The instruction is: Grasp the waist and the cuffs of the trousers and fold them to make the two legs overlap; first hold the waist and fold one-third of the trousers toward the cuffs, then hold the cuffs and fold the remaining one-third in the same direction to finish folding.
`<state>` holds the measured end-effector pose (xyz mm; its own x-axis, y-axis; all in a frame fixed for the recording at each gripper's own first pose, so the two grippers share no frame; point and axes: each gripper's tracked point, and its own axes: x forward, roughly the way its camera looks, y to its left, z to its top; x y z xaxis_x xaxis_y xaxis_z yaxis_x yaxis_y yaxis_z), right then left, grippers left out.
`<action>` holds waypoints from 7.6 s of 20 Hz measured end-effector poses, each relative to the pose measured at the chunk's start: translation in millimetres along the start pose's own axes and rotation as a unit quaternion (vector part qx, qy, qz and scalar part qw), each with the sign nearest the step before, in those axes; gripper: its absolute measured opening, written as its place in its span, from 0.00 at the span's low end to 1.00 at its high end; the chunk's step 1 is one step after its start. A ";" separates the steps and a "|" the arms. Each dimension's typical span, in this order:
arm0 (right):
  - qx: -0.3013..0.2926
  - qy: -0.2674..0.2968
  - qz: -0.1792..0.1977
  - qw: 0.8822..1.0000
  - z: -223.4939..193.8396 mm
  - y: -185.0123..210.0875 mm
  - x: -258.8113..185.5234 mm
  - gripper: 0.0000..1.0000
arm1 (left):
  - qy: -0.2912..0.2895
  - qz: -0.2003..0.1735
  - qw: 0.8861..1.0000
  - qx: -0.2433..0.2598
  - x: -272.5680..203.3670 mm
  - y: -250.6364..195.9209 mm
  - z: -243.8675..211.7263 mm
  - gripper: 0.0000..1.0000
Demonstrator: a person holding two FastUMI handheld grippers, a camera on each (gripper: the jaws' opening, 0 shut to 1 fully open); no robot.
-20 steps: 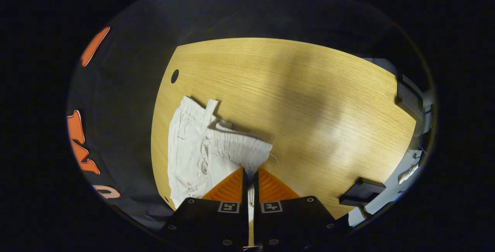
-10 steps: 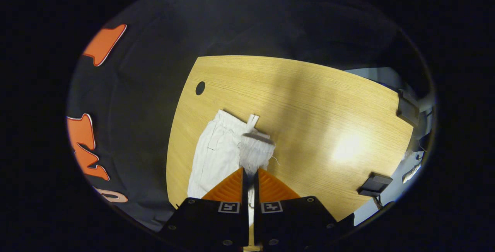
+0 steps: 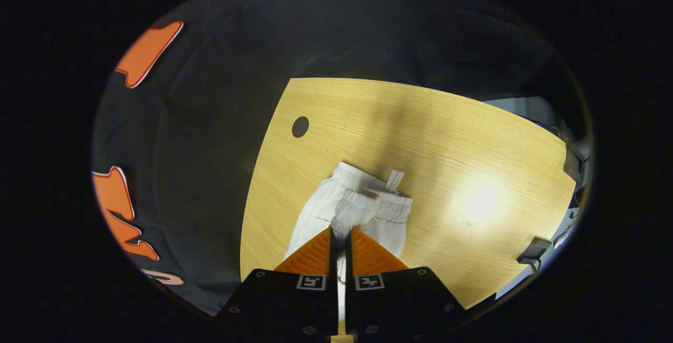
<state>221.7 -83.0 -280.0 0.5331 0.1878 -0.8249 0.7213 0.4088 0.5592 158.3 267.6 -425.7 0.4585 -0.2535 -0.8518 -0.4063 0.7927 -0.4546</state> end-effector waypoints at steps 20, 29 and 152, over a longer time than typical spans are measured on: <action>-0.083 -0.057 0.044 0.994 40.3 41.3 40.0 0.64 | -0.035 0.051 0.994 0.092 49.9 -41.6 50.7 1.00; -0.101 -0.018 -0.038 0.994 21.2 -33.6 50.1 0.98 | -0.051 0.037 0.987 0.151 0.2 -80.1 33.7 0.96; -0.373 -0.096 0.166 0.908 142.1 -113.9 -8.8 0.96 | -0.156 -0.103 0.981 -0.048 -57.9 -104.1 23.9 0.09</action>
<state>197.7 -258.1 -324.8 0.7848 0.2810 -0.5524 0.0456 0.8627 0.5037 192.9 213.0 -322.8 0.7522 -0.2095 -0.6248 -0.3452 0.6824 -0.6443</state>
